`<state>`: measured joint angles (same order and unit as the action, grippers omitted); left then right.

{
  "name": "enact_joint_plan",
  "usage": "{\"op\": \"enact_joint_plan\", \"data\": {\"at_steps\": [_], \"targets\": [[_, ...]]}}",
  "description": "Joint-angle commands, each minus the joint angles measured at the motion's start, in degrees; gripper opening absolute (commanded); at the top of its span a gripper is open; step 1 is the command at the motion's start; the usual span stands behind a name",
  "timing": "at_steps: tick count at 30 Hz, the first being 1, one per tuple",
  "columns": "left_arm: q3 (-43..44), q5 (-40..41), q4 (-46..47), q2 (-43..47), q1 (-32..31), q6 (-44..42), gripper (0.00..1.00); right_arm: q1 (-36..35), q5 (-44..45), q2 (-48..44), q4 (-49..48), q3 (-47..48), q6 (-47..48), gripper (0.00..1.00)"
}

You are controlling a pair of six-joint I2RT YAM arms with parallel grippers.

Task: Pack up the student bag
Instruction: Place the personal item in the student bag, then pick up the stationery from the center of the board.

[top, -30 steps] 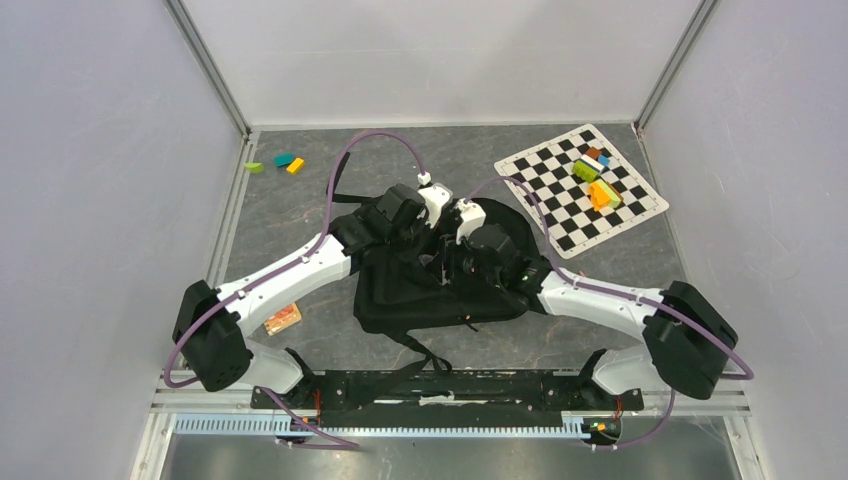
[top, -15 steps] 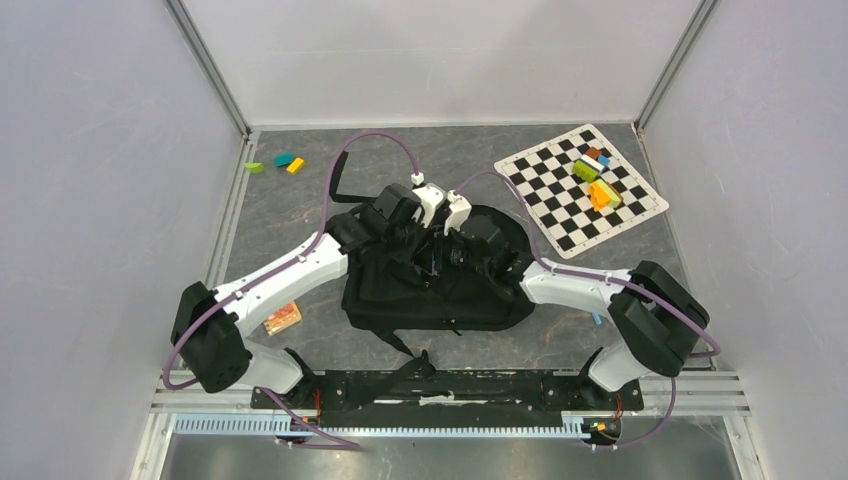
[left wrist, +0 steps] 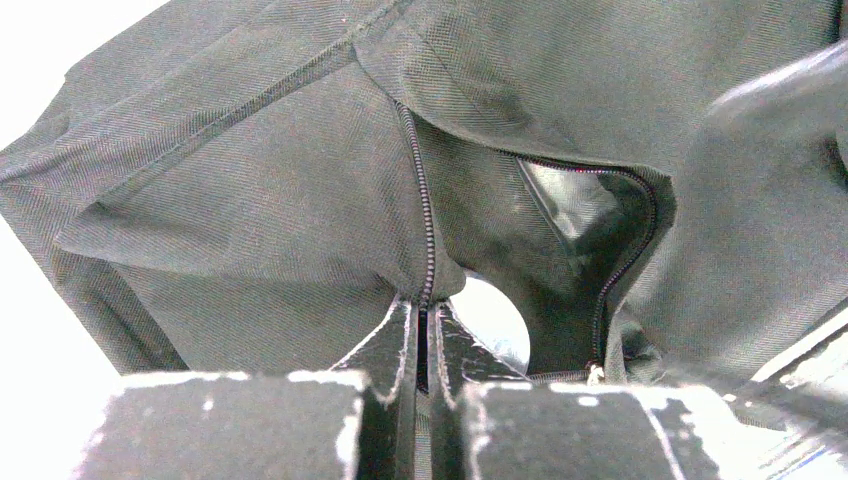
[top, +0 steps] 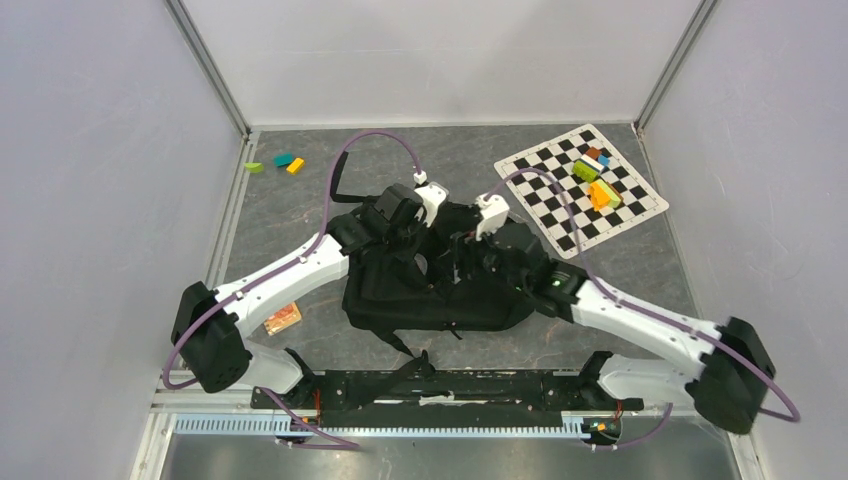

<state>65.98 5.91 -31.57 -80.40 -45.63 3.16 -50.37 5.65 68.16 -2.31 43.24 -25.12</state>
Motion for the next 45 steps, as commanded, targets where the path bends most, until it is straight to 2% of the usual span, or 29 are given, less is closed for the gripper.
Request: {"op": "enact_joint_plan", "data": {"at_steps": [1, 8, 12, 15, 20, 27, 31, 45], "targets": [[0.88, -0.19, 3.71, 1.18, -0.52, -1.31, 0.02, 3.01, 13.18, -8.56, 18.41, -0.06, 5.57, 0.81], [0.82, -1.46, 4.14, 1.35, -0.52, -1.02, 0.02, 17.8, 19.72, -18.39, 32.73, -5.04, 7.07, 0.88], [0.82, -2.18, 4.24, 0.85, -0.52, -0.79, 0.02, 24.96, 20.6, -20.82, 34.7, -8.97, 8.75, 0.89], [0.82, -2.65, 4.3, 0.32, -0.52, -0.7, 0.02, 31.2, 15.68, -20.57, 32.37, -12.46, 10.16, 0.89], [0.91, -2.34, 4.28, 0.72, -0.49, -0.92, 0.02, 39.88, 6.11, -17.44, 27.35, -16.28, 11.69, 0.81], [0.72, -3.22, 4.58, 1.25, -0.49, -0.79, 0.02, 43.26, 2.83, -13.14, 25.2, -17.58, 11.36, 0.69], [0.82, -4.2, 4.59, 1.34, -0.52, -0.57, 0.02, 43.88, 5.71, -12.35, 25.13, -17.92, 11.96, 0.69], [0.6, -4.86, 4.86, 1.95, -0.5, -0.26, 0.02, 45.23, 5.41, -9.27, 24.85, -18.32, 11.92, 0.68]]}}
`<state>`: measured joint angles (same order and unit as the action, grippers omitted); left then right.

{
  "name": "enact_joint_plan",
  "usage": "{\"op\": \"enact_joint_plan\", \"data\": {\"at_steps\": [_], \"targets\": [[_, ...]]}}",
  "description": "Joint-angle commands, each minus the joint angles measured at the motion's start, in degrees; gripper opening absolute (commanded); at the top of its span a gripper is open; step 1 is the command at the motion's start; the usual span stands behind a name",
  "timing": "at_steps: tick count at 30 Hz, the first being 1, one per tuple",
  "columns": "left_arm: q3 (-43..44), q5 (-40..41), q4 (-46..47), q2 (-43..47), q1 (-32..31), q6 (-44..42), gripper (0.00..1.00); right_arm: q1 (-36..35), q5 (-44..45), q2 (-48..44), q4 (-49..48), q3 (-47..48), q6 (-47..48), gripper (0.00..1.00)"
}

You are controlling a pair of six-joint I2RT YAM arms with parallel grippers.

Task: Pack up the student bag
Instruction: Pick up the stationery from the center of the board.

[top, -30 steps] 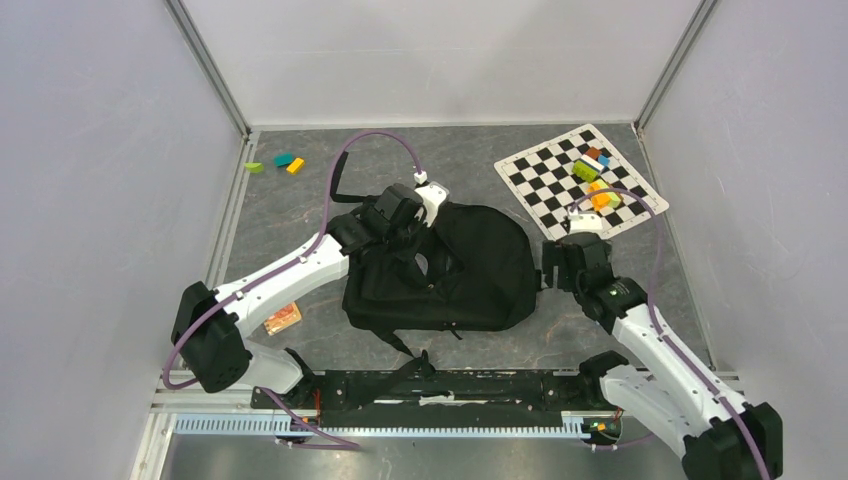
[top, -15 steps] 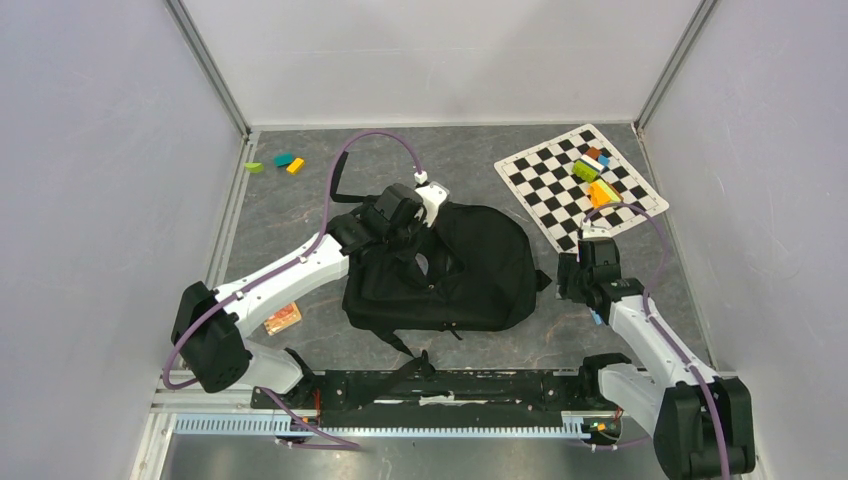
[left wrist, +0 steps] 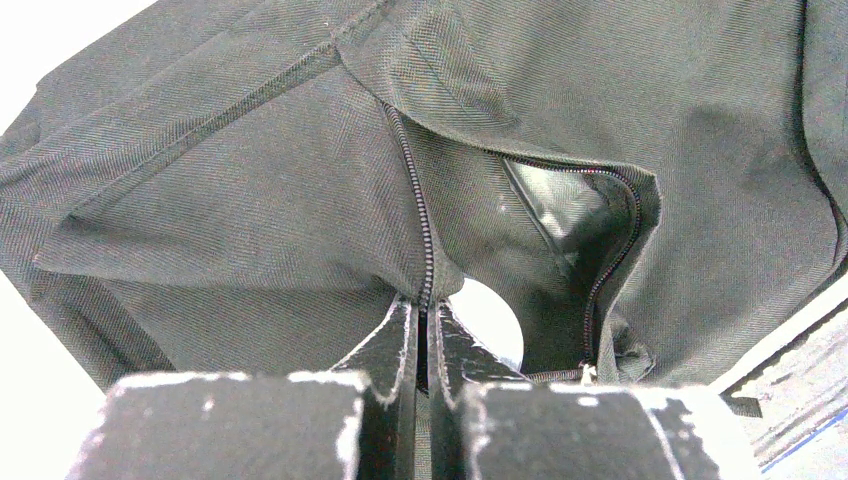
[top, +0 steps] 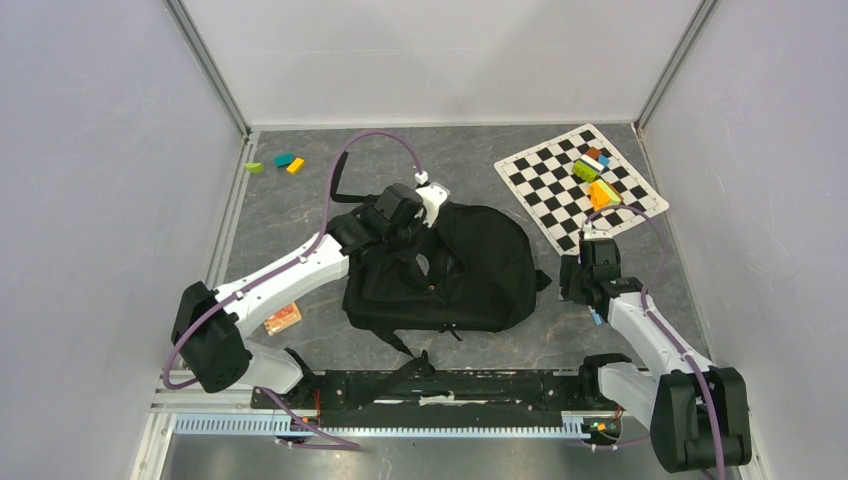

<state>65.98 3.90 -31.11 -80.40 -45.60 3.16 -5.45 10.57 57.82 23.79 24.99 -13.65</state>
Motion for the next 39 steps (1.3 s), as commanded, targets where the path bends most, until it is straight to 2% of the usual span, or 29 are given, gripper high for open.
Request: {"op": "enact_joint_plan", "data": {"at_steps": [1, 10, 15, 19, 26, 31, 37, 39], "targets": [[0.65, -2.92, 4.39, 1.91, -0.52, -0.24, 0.02, 0.23, 0.01, 1.48, -1.0, 0.11, 0.42, 0.67], [0.65, -2.76, 4.31, 2.05, -0.54, -0.26, 0.02, -0.03, -9.2, -0.32, -1.23, -1.39, -2.29, 0.56], [0.65, -3.11, 4.31, 1.62, -0.54, -0.17, 0.02, -0.03, -5.92, -0.1, 0.3, -0.84, -1.47, 0.57], [0.6, -3.02, 4.3, 1.72, -0.54, -0.26, 0.02, -0.04, -6.75, 1.54, 0.43, -1.06, -1.62, 0.56], [0.73, -3.2, 4.31, 1.65, -0.54, -0.17, 0.02, -0.03, -8.15, 1.23, -0.27, -2.14, -2.13, 0.37], [0.65, -3.2, 4.29, 1.51, -0.54, -0.17, 0.02, -0.08, -7.94, 1.11, -0.41, -2.13, -2.4, 0.19], [0.65, -3.2, 4.31, 1.49, -0.53, -0.17, 0.02, -0.08, -3.27, -0.47, 0.9, -2.05, -5.68, 0.02], [0.65, -3.29, 4.31, 1.49, -0.53, -0.17, 0.02, -0.05, -2.98, -1.38, 0.77, -2.13, -7.12, 0.0]]}}
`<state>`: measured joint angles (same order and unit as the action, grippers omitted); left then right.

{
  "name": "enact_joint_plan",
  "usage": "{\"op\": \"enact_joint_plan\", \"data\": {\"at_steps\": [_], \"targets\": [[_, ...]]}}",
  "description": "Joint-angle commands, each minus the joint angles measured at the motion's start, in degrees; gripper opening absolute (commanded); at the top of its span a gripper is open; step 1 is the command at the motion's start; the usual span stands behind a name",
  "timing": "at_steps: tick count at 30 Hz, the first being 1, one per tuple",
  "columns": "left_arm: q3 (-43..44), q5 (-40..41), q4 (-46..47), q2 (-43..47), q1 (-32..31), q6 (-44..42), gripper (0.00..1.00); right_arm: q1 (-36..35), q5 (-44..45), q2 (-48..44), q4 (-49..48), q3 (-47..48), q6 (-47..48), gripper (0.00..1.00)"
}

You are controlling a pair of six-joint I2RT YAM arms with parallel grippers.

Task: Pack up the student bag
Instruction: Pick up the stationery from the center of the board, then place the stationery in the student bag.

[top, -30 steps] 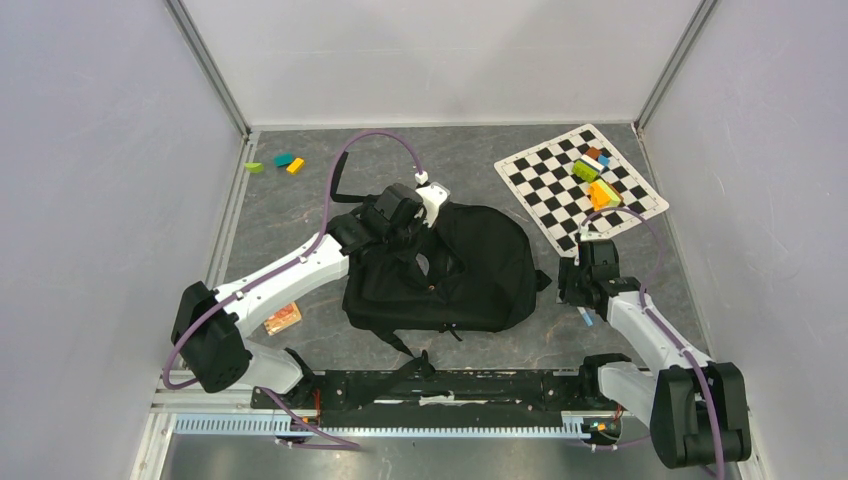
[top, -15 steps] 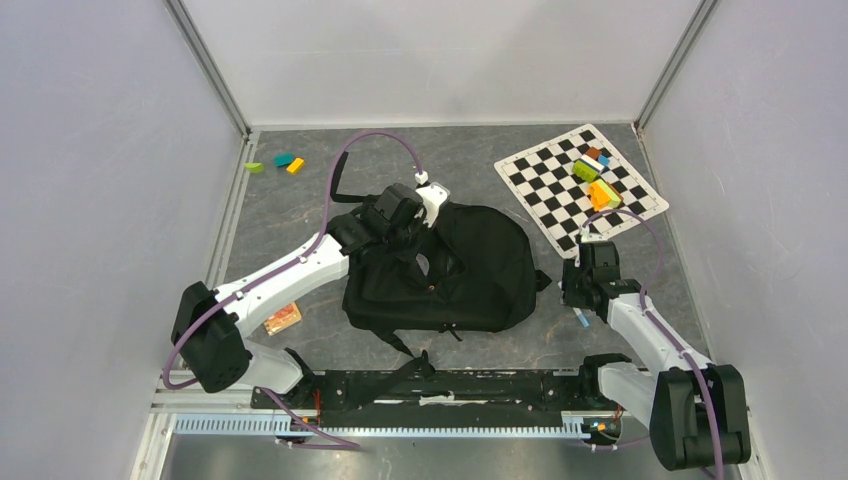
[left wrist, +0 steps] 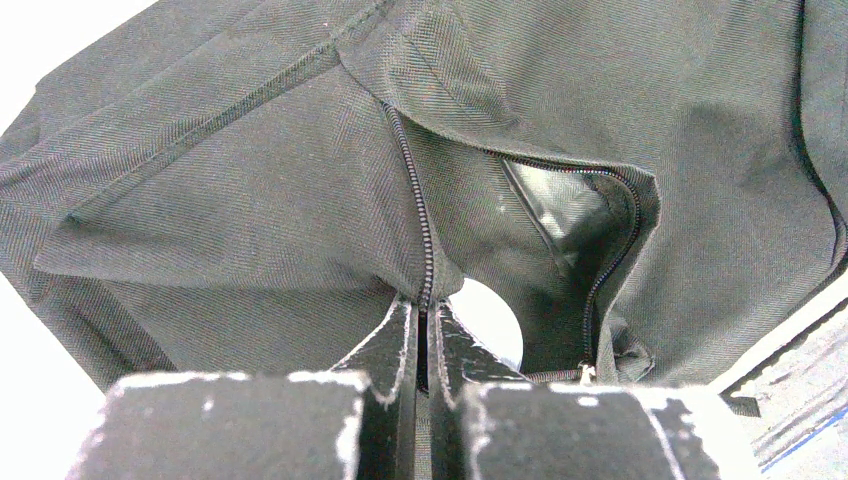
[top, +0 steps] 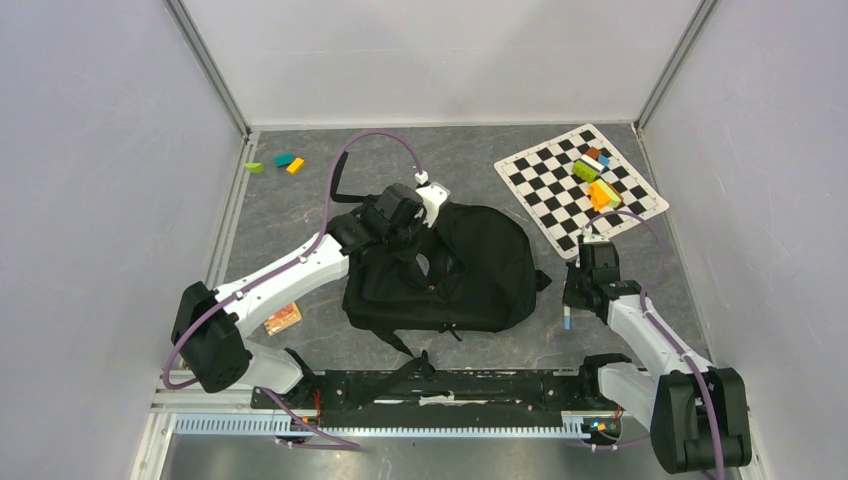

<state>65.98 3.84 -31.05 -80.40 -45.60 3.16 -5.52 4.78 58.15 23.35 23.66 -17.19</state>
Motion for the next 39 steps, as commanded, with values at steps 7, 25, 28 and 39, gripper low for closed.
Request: {"op": "enact_joint_plan", "data": {"at_steps": [7, 25, 28, 39], "targets": [[0.64, -3.36, 4.32, 1.75, -0.54, -0.08, 0.02, -0.01, 2.59, -6.18, 3.26, 2.45, -2.84, 0.0], [-0.47, -3.57, 6.09, 3.45, -0.56, 0.19, 0.02, -22.84, -23.04, 3.19, -0.12, 23.6, -9.3, 0.0], [-0.49, -3.57, 6.09, 3.47, -0.54, 0.18, 0.02, -27.64, -23.13, 7.89, -0.04, 27.5, -9.74, 0.0], [-0.71, -3.57, 6.35, 3.55, -0.54, 0.01, 0.02, -35.0, -24.54, 22.37, -1.2, 37.67, -10.26, 0.0]]}}
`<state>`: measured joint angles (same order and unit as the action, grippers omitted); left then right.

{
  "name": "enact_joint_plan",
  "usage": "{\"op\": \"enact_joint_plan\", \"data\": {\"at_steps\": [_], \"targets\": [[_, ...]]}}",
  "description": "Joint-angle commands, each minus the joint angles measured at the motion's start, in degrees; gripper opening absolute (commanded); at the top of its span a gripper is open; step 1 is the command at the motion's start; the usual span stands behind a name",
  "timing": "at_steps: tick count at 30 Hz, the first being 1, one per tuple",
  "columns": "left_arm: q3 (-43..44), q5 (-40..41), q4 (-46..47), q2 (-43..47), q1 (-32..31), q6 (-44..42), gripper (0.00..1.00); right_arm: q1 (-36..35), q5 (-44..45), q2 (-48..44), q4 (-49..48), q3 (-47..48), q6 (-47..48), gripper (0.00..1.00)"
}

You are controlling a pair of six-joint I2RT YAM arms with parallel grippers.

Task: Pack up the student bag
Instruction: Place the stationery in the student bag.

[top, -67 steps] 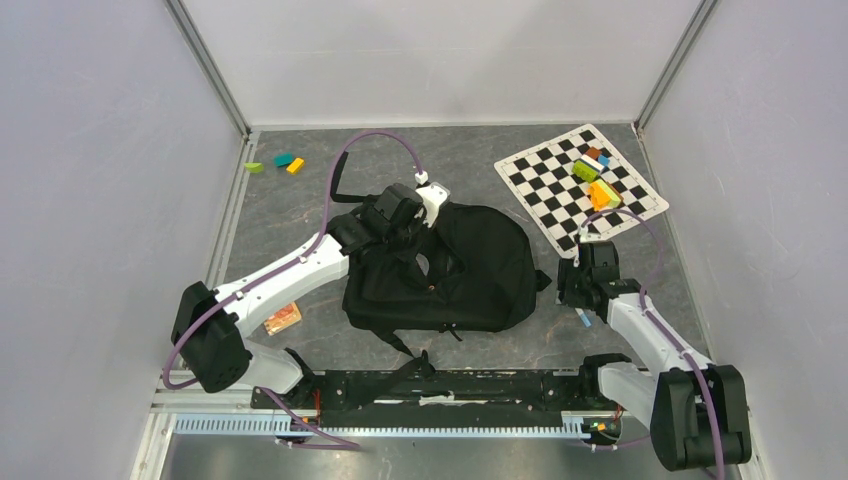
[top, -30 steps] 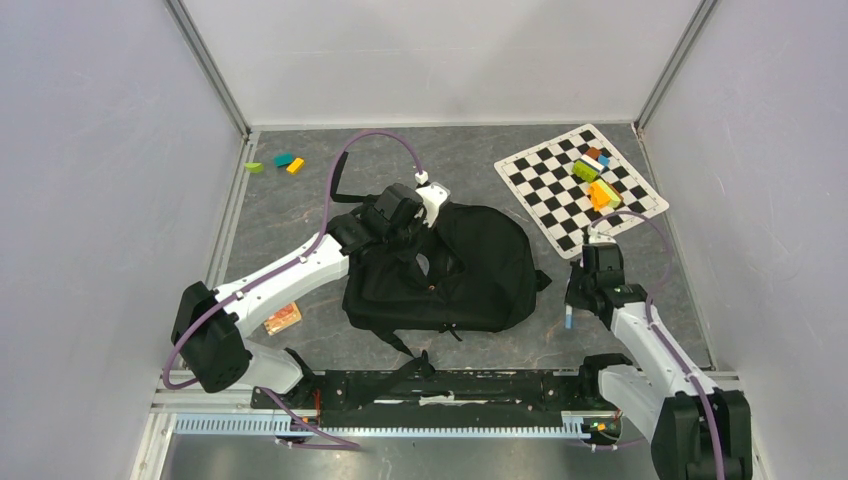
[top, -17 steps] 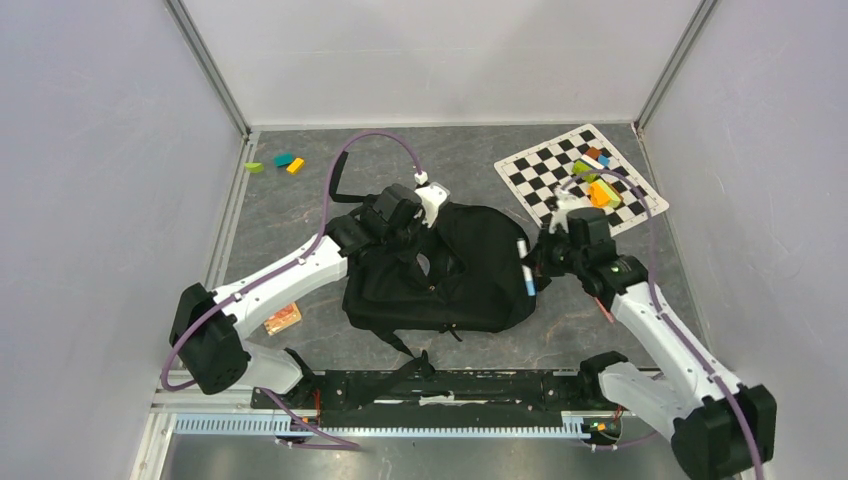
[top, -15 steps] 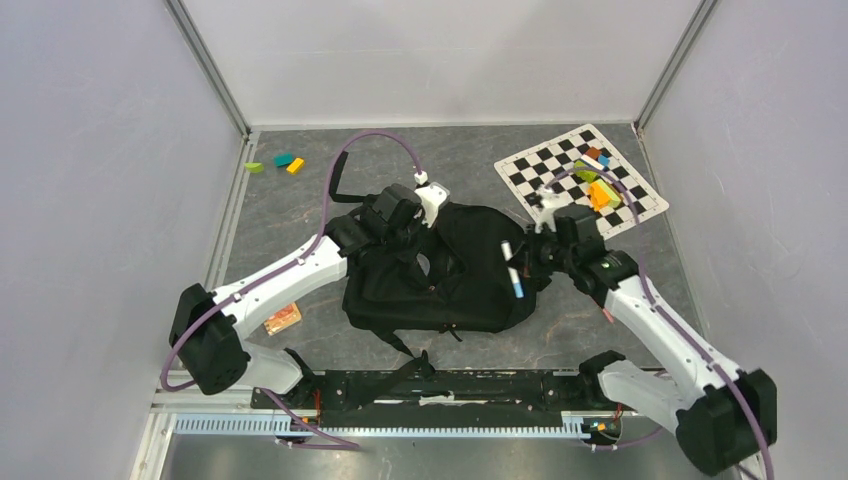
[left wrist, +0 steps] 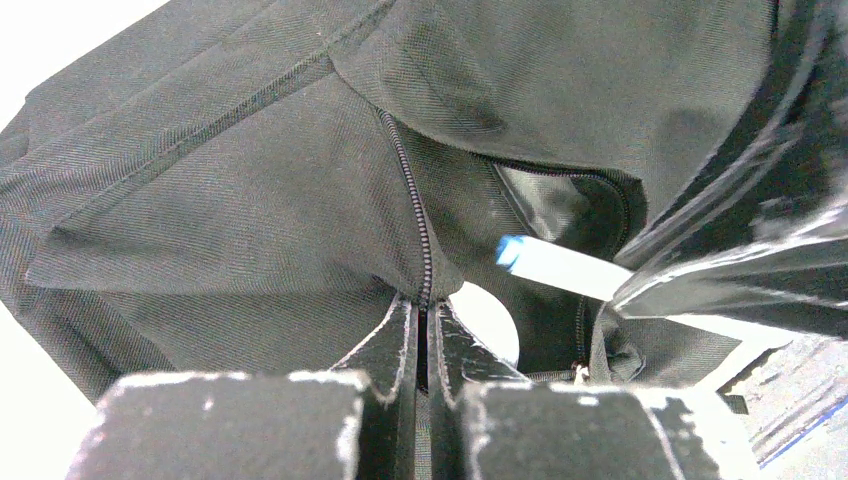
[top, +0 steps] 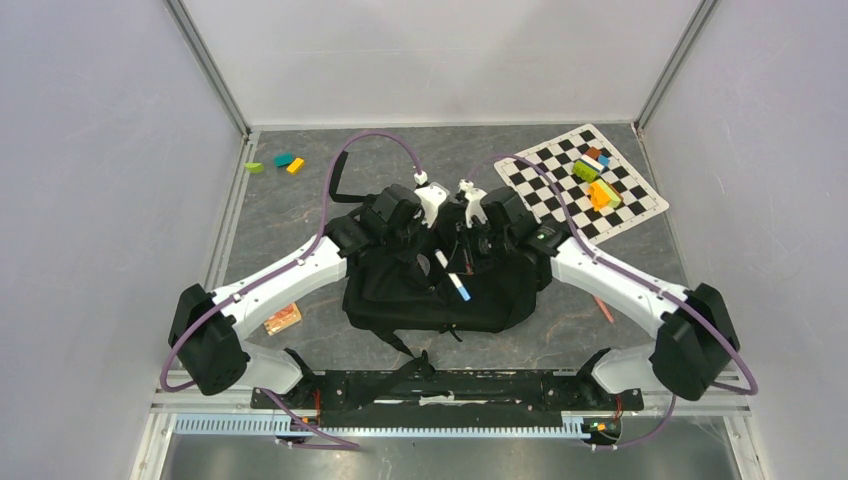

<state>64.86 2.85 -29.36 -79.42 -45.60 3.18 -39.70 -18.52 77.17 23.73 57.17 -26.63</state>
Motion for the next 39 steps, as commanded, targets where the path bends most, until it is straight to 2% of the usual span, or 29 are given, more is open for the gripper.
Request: {"op": "enact_joint_plan", "data": {"at_steps": [1, 5, 13, 21, 28, 34, 39], "targets": [[0.38, -2.59, 4.68, 2.55, -0.54, -0.02, 0.02, -0.81, -0.76, 4.07, -2.32, 4.64, -1.02, 0.0], [0.35, -2.59, 4.76, 2.58, -0.54, -0.02, 0.02, -0.99, 5.06, 4.96, -6.79, 4.78, -4.04, 0.0], [0.35, -3.9, 4.86, 2.32, -0.54, 0.16, 0.02, -1.21, 7.35, 9.16, -18.78, 4.32, -9.63, 0.0], [0.35, -4.05, 4.93, 2.33, -0.54, 0.16, 0.02, -3.83, 15.99, 9.95, -29.86, 1.16, -12.89, 0.0], [0.35, -4.03, 4.93, 2.57, -0.54, 0.16, 0.02, -6.88, 26.5, 9.23, -33.46, -3.0, -11.88, 0.0], [0.35, -3.95, 4.84, 2.7, -0.54, 0.16, 0.02, -7.54, 32.47, 8.47, -29.73, -2.35, -7.43, 0.0], [0.35, -4.15, 4.85, 2.76, -0.54, 0.16, 0.02, -8.05, 32.29, 9.0, -30.69, -3.34, -8.43, 0.0]]}}
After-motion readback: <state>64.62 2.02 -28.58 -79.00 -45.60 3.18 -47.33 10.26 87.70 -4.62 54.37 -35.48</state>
